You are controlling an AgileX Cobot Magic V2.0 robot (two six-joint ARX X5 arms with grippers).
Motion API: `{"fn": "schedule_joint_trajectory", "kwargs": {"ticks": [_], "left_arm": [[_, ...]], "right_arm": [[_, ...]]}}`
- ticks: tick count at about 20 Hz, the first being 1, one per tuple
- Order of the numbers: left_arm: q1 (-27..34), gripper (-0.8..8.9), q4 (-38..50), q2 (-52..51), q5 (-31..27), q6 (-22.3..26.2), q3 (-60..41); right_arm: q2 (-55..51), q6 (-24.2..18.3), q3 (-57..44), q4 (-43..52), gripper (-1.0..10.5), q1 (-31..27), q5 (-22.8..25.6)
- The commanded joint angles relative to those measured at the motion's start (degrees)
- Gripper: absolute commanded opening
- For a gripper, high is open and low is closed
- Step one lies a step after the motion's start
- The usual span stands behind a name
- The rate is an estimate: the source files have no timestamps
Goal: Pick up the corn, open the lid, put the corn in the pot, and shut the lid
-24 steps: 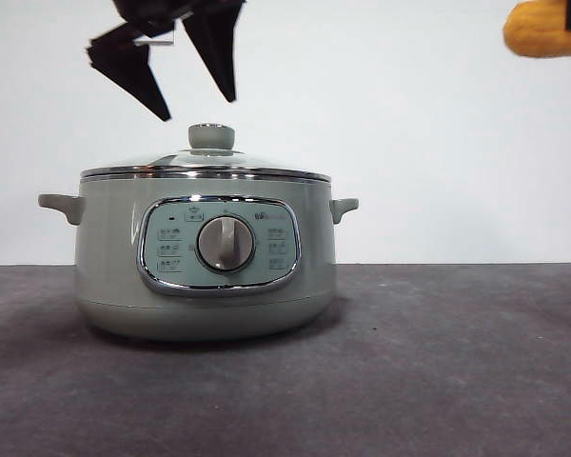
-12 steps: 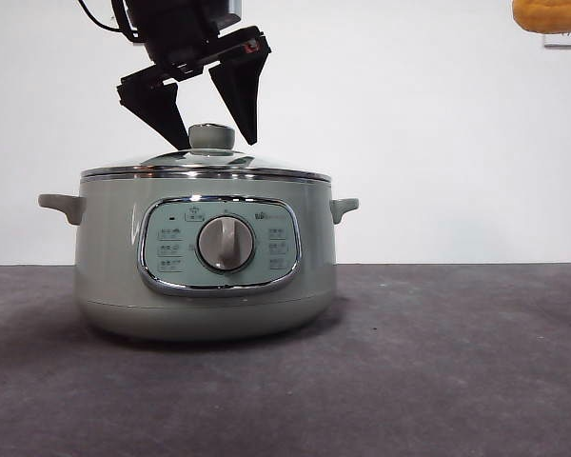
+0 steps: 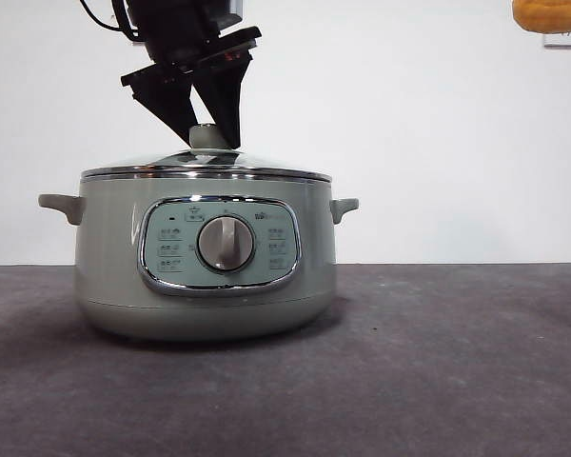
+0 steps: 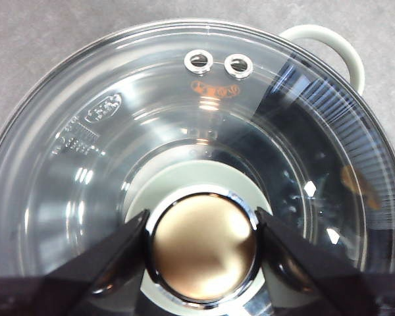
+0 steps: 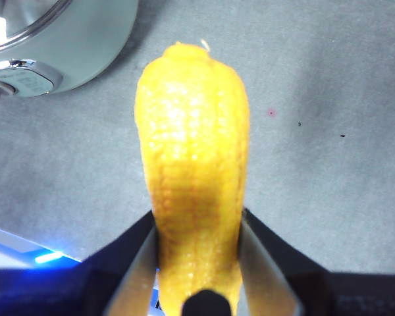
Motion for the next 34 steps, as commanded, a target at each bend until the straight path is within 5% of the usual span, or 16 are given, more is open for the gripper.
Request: {"fn": "schedule_joint_trajectory", "kwargs": {"ticks": [1, 8, 15, 25, 34], "left_arm": [[-0.17, -0.09, 0.00, 0.35, -1.81, 1.88, -0.09], [0.83, -0.09, -0.17, -7.06, -2.80, 1.60, 0.63], [3.54, -0.09, -7.65, -18.12, -3.43, 1.73, 0.63], [10.12, -0.09, -16.50, -27.76, -3.43, 1.62, 0.63], [13.33, -0.09, -16.61, -32.06, -3.45, 1.60, 0.63]], "right_arm": [[0.02, 0.61, -0.17, 0.17, -0.1, 0.20, -0.07], [1.51, 3.10, -0.15, 8.11, -0.1, 0.55, -0.35], [14.45, 7.06, 3.58, 18.53, -0.1, 10.69, -4.24], [45.53, 8.46, 31.47, 20.55, -0.1, 19.02, -8.59], [60.30, 8.50, 38.95, 21.07, -0.1, 19.80, -8.94]]}}
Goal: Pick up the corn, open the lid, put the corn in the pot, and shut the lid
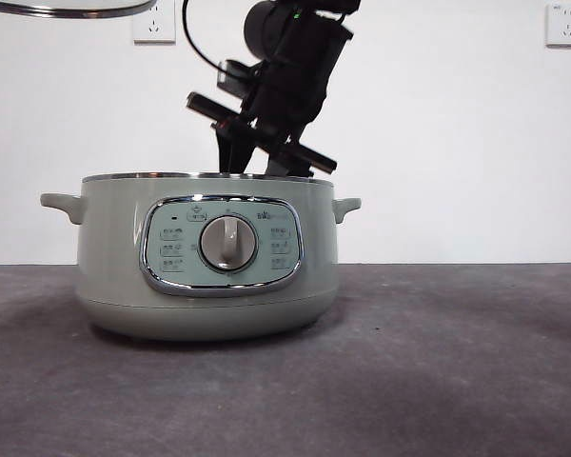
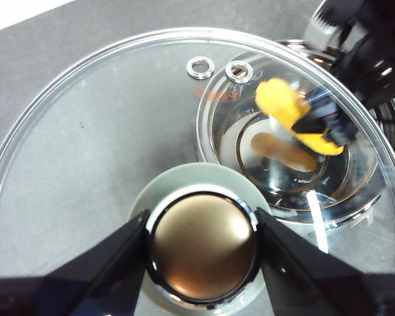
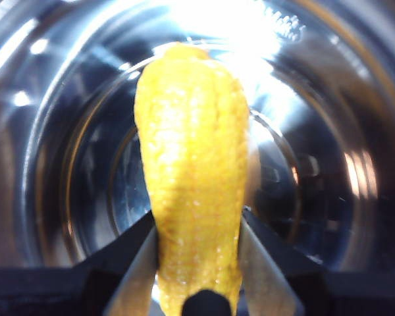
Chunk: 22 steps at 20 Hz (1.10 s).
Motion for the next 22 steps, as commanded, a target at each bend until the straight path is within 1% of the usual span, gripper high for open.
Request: {"fn": "schedule_joint_trajectory", "kwargs": {"ticks": [1, 3, 11, 19, 22], "left_arm": [[0.57, -0.09, 0.74, -1.51, 0.20, 0.46, 0.63], [0.85, -0.09, 0.74, -1.79, 0.20, 0.46, 0.61], [0.98, -0.09, 0.74, -1.81, 0.24, 0.48, 0.61], [0.98, -0.09, 0.74, -1.81, 0.26, 0.48, 0.61], [1.01, -0.09, 0.74, -1.81, 0.26, 0.48, 0.61]], "right_arm": [[1.75, 0.44, 0.63, 0.92, -0.1, 0.96, 0.83], [2.75, 0.44, 0.63, 0.92, -0.1, 1.25, 1.90], [5.42, 0.68, 0.63, 1.07, -0.1, 2.40, 2.16], [5.42, 0.42, 0.63, 2.95, -0.1, 5.35, 7.80], [5.42, 0.44, 0.59, 2.75, -0.1, 5.35, 8.13]]}}
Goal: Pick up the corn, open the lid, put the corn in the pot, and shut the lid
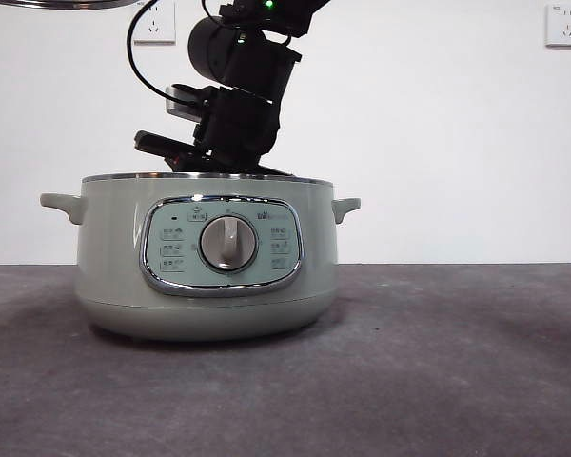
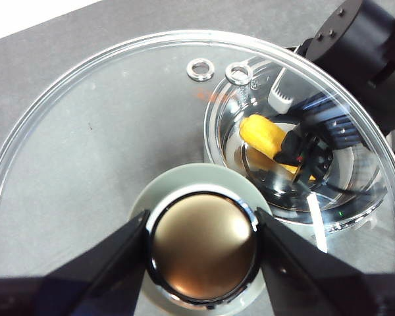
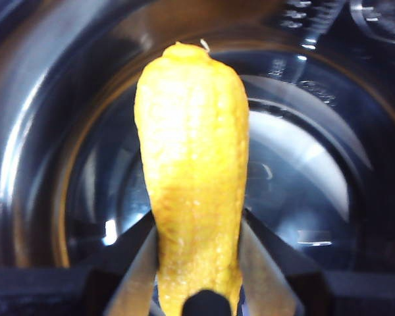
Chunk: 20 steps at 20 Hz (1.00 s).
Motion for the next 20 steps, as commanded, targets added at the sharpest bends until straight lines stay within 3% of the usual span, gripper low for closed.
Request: {"fn": "schedule_joint_trajectory", "kwargs": {"ticks": [1, 2, 4, 5, 7, 11, 12, 16, 20], "left_arm": [[0.20, -0.09, 0.74, -0.83, 0.26, 0.48, 0.61], [0.17, -0.09, 0.74, -0.83, 0.26, 0.48, 0.61], [0.17, -0.09, 0.74, -0.79, 0.26, 0.46, 0.61], [0.20, -0.09, 0.74, -0.76, 0.26, 0.46, 0.61], [0.17, -0.10, 0.74, -0.74, 0.28, 0.46, 0.61], [0.17, -0.10, 0.74, 0.66, 0.48, 0.46, 0.61], [0.17, -0.09, 0.74, 1.07, 0.48, 0.46, 0.61], [0.17, -0.09, 0.76, 3.96, 0.46, 0.46, 0.61], [0.09, -0.09, 0.83, 7.91, 1.14, 0.42, 0.61]], "right_arm": [[1.49, 0.61, -0.20, -0.15, 0.2, 0.04, 0.13], [1.49, 0.68, -0.20, -0.50, 1.2, 0.04, 0.13], [1.49, 0.70, -0.20, -1.42, 6.1, 0.04, 0.15], [1.49, 0.90, -0.20, -1.57, 6.8, 0.04, 0.15], [0.52, 2.84, 0.98, -3.17, 6.6, 0.04, 0.13], [-4.63, 0.92, 6.27, -10.88, 6.6, 0.04, 3.69], [-6.16, -0.09, 6.27, -12.24, 6.0, 0.04, 4.96], [-12.13, -4.72, 6.25, -18.91, -0.3, 0.02, 7.08], [-18.01, -5.44, 6.14, -24.28, -0.1, 0.00, 11.96]]}}
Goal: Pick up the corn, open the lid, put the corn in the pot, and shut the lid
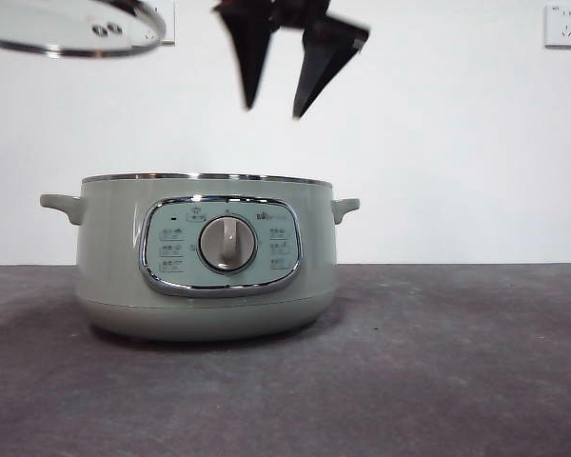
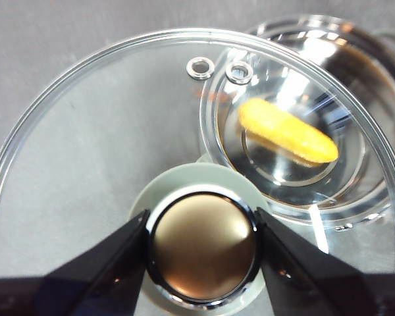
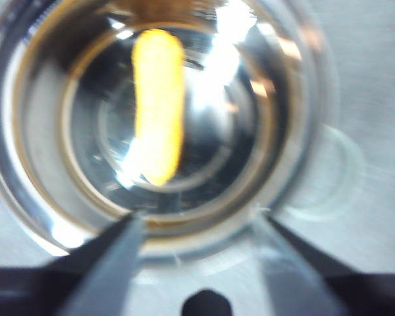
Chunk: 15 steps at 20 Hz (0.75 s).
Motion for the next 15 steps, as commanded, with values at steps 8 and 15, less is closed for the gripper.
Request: {"fn": "schedule_joint_trajectory", "kwargs": {"ticks": [8, 15], "left_arm": [[-3.67, -0.09, 5.68, 8.33, 3.63, 0.42, 0.61], [-10.69, -0.09, 9.64, 14.49, 3.58, -0.42, 0.61]], "right_arm": [[-20.57, -1.62, -13.46, -1.84, -0.1, 0.02, 6.12], [-40.19, 1.51, -37.64, 1.33, -0.1, -0.07, 9.11]]}}
